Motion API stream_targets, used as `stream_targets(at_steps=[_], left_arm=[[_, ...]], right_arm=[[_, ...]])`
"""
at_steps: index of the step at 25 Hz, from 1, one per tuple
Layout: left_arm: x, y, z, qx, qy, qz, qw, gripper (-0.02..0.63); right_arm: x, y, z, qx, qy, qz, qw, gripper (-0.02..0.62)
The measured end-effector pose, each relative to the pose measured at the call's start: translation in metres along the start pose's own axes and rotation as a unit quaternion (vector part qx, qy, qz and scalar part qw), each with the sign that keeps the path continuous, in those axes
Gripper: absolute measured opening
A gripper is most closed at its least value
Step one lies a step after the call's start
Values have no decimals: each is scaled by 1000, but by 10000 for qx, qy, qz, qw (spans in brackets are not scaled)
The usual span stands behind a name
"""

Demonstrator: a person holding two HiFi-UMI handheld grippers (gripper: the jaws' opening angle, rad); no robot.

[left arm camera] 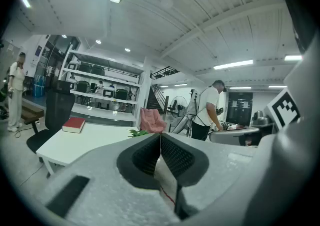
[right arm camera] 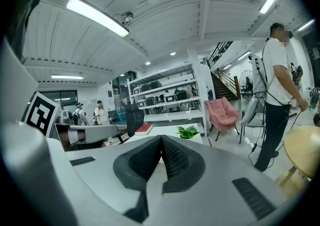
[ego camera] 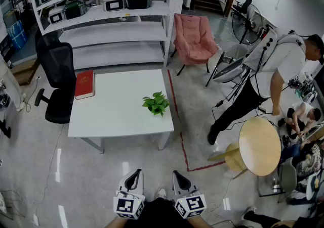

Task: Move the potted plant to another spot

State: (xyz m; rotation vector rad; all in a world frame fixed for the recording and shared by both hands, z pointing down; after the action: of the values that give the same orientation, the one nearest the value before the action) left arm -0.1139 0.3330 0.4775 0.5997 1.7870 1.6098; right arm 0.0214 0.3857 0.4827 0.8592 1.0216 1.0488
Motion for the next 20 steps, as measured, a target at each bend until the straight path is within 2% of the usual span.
stream_targets(at_steps=[12,20], left_arm=[[2,1,16,-19,-191,-130,9997,18],[1,3,41,56,-425,-174,9989,18]], right_arm=[[7,2,8,38,-221,-75,9997,12],[20,-9,27,-34,-563,11,9984,12]])
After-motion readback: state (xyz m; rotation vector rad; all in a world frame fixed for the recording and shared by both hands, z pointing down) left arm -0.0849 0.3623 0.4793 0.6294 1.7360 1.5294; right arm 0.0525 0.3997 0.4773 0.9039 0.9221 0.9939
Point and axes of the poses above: the fingertips, and each gripper's own axes: x backward along the fingers, z to its right, y out of its underside, the point moved 1 cm from there along x, backward along the fingers, and after that the axes turned 8 degrees about -x, right-handed, at the moved point
